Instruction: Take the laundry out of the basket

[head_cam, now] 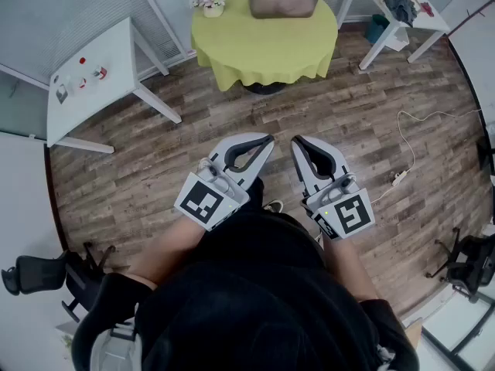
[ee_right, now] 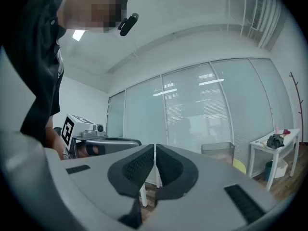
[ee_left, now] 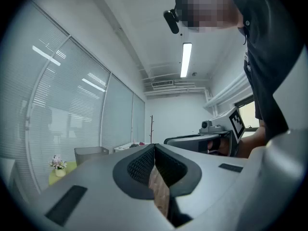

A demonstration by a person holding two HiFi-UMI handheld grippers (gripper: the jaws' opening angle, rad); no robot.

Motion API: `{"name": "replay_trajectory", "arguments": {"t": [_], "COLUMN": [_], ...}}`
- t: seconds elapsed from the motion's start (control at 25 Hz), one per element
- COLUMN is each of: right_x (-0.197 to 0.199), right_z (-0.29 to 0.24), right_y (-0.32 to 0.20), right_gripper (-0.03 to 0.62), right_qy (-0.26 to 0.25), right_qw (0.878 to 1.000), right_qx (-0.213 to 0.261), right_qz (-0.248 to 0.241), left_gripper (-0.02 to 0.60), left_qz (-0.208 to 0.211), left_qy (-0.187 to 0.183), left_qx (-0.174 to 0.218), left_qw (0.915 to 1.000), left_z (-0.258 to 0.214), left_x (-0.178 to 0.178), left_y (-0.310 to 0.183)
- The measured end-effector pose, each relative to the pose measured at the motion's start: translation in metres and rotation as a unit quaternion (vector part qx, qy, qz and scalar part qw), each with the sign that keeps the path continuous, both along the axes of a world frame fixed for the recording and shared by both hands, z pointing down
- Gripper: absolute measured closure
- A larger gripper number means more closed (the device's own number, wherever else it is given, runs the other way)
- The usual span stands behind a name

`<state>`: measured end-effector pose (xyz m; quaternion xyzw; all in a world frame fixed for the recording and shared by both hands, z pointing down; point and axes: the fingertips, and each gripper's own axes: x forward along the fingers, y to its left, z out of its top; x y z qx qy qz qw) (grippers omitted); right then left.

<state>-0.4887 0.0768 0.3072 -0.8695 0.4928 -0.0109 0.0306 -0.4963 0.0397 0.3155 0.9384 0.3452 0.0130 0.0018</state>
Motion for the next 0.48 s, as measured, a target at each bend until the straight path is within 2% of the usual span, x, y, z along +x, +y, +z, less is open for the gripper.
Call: {"name": "replay_trajectory", "arguments": {"t": [0.28, 0.48], "right_x": [-0.008, -0.007], "right_z": [-0.001, 0.002], "right_y": [0.013, 0.027], "right_gripper": [0.562, 0.562], "right_qy": [0.0, -0.005], "right_qw": [1.0, 1.0], "right_qx": [0.0, -0.002], "right_qz": [0.005, 0.027], "left_gripper": [0.571, 0.571], "left_qz": [0.005, 0.016], "left_qy": [-0.003, -0.004], "left_qx": [0.002, 0.006], "left_qw": [1.0, 0.9999], "left_z": [-0.001, 0.0], "left_x": [-0.009, -0.009], "left_y": [0.014, 0.025]}}
